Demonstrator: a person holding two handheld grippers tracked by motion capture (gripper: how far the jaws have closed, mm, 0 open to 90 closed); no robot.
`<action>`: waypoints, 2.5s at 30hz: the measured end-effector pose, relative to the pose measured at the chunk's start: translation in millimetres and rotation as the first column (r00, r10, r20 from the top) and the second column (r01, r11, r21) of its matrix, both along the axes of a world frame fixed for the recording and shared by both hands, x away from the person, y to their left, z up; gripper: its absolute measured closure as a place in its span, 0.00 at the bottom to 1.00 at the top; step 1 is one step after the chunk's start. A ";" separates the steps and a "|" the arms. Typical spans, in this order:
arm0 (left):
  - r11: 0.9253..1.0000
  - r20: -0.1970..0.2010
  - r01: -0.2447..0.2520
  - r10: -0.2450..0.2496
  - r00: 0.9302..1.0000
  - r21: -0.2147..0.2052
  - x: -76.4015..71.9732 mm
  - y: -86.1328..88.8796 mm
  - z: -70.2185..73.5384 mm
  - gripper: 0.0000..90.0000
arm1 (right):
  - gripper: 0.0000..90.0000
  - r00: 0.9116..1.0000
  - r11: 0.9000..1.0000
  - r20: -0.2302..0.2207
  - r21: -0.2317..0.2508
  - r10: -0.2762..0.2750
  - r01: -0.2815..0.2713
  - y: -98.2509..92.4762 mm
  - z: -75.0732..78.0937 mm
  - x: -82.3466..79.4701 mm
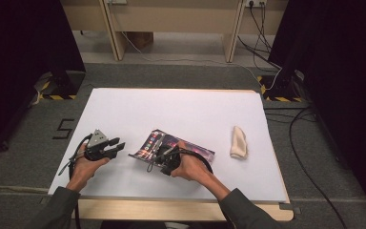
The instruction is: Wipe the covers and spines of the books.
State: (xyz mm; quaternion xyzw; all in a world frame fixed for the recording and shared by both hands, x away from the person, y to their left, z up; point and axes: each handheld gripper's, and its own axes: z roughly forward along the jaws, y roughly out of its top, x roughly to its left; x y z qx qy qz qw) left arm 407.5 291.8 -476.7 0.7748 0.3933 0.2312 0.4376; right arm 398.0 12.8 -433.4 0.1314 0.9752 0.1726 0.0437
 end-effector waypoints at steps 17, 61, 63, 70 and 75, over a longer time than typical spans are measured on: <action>1.000 -0.054 0.024 -0.025 0.998 -0.013 -0.1 -4.4 -3.6 0.63 | 0.50 0.995 0.989 -0.101 0.142 -0.024 0.038 -14.2 -20.9 -12.3; 0.975 -0.255 0.211 -0.222 0.941 -0.070 -15.1 -40.3 -19.2 0.50 | 0.33 0.843 0.791 -0.096 0.304 -0.529 0.530 -149.9 -41.4 -24.6; 0.976 -0.254 0.210 -0.219 0.942 -0.063 -15.6 -41.4 -18.6 0.49 | 0.33 0.844 0.793 -0.091 0.304 -0.528 0.528 -149.1 -41.4 -23.6; 0.978 -0.259 0.202 -0.206 0.944 -0.044 -21.7 -42.0 -17.6 0.48 | 0.33 0.846 0.801 -0.049 0.297 -0.531 0.520 -144.4 -42.8 -13.5; 0.977 -0.270 0.211 -0.212 0.939 -0.032 -30.1 -42.1 -16.1 0.47 | 0.33 0.846 0.800 -0.042 0.304 -0.531 0.517 -142.2 -43.7 5.5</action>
